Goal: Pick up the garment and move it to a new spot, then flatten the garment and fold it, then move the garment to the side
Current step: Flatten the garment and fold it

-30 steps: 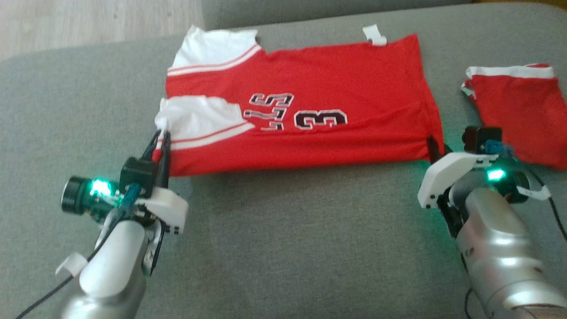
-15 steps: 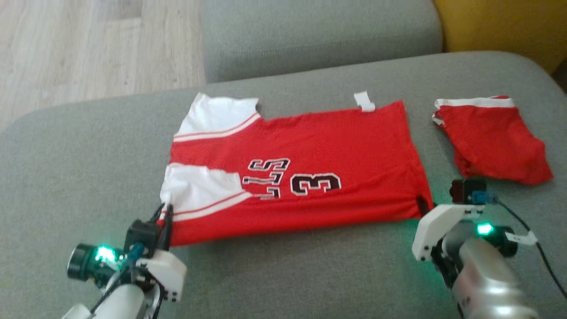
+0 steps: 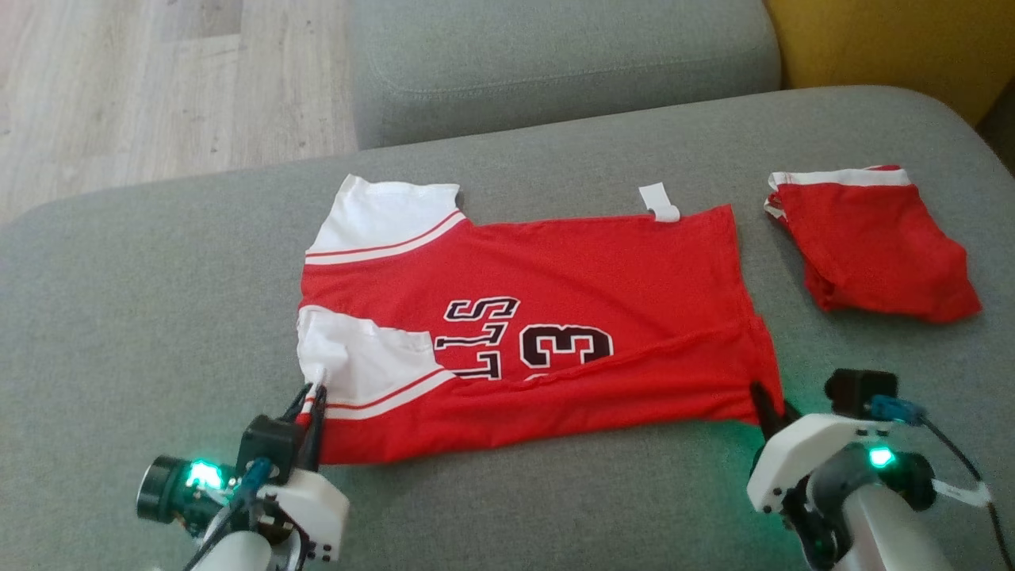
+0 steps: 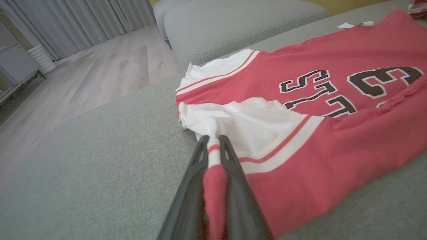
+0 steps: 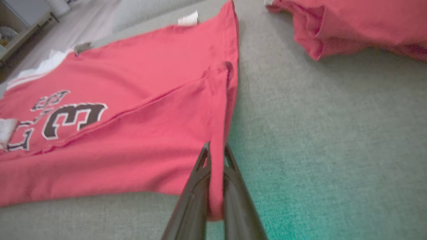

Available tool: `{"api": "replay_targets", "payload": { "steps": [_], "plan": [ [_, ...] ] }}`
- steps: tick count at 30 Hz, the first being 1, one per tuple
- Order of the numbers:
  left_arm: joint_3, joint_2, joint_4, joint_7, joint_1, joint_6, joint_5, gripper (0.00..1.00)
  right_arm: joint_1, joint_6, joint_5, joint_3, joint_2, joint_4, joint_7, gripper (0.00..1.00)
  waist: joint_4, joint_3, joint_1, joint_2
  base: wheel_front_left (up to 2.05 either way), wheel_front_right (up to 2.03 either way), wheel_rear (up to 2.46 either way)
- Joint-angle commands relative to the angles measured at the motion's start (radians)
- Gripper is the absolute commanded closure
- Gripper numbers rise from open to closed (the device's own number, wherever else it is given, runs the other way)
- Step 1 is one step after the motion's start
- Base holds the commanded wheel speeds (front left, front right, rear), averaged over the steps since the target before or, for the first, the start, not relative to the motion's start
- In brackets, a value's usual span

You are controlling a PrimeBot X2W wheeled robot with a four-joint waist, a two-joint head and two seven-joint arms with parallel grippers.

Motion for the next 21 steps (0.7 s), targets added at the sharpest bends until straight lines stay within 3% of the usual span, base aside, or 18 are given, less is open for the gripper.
{"api": "replay_targets", "payload": {
  "steps": [1, 2, 3, 4, 10, 16, 18, 21],
  "plan": [
    [0.038, 0.016, -0.020, -0.022, -0.045, 0.008, -0.002, 0.84, -0.022, -0.001, 0.015, 0.019, 0.000, -0.061, -0.021, 0.51, -0.002, 0.006, 0.0000, 0.0000, 0.00, 0.00, 0.00],
    [0.041, 0.013, -0.013, -0.039, -0.050, 0.012, -0.001, 0.55, -0.012, -0.001, 0.029, 0.016, 0.000, -0.090, -0.034, 0.00, -0.003, 0.010, 0.0000, 0.0000, 0.00, 0.00, 0.00],
    [0.045, 0.009, -0.006, -0.058, -0.056, 0.018, -0.001, 0.05, -0.004, -0.001, 0.042, 0.024, 0.000, -0.116, -0.045, 0.00, -0.004, 0.014, 0.0000, 0.0000, 0.00, 0.00, 0.00],
    [0.049, 0.004, -0.001, -0.079, -0.063, 0.024, -0.002, 0.00, 0.004, -0.001, 0.053, 0.033, 0.000, -0.144, -0.062, 0.00, -0.005, 0.018, 0.0000, 0.0000, 0.00, 0.00, 0.00],
    [0.085, -0.014, -0.020, -0.216, -0.109, 0.046, -0.003, 0.00, 0.036, -0.001, 0.126, 0.033, 0.000, -0.280, -0.219, 0.00, -0.001, 0.050, 0.0000, 0.0000, 0.00, 0.00, 0.00],
    [0.157, -0.001, -0.138, -0.244, -0.149, 0.057, 0.015, 0.00, 0.047, -0.001, 0.159, 0.048, 0.000, -0.354, -0.336, 0.00, -0.013, 0.099, 0.0000, 0.0000, 0.00, 0.00, 0.00],
    [0.181, 0.013, -0.191, -0.244, -0.170, 0.046, 0.028, 0.00, 0.037, -0.001, 0.155, 0.056, 0.000, -0.364, -0.348, 0.00, -0.022, 0.124, 0.0000, 0.0000, 0.00, 0.00, 0.00],
    [0.186, 0.057, -0.187, -0.244, -0.236, -0.008, 0.040, 0.00, 0.012, -0.001, 0.159, 0.057, 0.000, -0.380, -0.361, 0.00, -0.041, 0.169, 0.0000, 0.0000, 0.00, 0.00, 0.00]
  ]
}}
